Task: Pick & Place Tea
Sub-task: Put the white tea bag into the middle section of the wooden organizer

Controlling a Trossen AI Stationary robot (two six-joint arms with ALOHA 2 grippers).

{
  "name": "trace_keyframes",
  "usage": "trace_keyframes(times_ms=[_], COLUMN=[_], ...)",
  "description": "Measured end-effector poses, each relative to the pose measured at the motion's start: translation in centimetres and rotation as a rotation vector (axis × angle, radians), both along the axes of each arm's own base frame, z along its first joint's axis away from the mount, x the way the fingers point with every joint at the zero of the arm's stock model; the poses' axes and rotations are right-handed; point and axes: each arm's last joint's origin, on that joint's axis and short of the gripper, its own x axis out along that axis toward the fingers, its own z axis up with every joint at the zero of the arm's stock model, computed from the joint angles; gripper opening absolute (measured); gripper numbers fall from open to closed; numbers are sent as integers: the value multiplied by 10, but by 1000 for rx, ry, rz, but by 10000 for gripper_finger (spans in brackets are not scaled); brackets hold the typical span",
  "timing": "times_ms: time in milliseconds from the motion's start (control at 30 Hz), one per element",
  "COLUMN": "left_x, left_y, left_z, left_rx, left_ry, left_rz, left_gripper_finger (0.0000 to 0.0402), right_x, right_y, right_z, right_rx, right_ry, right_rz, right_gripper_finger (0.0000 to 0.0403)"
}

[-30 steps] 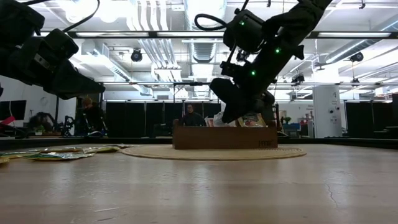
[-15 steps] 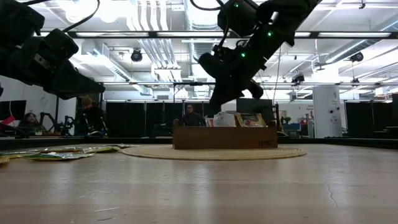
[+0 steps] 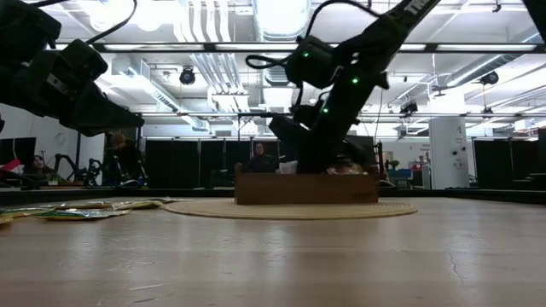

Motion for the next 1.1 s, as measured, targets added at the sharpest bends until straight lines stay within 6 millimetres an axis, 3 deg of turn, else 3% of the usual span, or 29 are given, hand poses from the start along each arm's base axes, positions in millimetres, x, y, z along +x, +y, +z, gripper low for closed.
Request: trace_keyframes(times_ms=[100,233,567,867,1100], left_x=[0,0,0,0,0], left_y=[0,0,0,0,0], left_z=[0,0,0,0,0], left_rx=[0,0,0,0,0], left_ry=[0,0,0,0,-1], left_rz=[1,0,0,0,0], left_gripper_finger=[0,0,0,0,0], right_x=[8,14,11,8,4], right_y=[-5,-6,22,35,35], right_z=[-7,0,30,51,46], right_rx=[32,36,-66,-120,-91], right_ry=[64,139,235,191,192], right_rz=[-1,-4,-6,-15,-36], right_gripper_finger=[8,8,8,8,8])
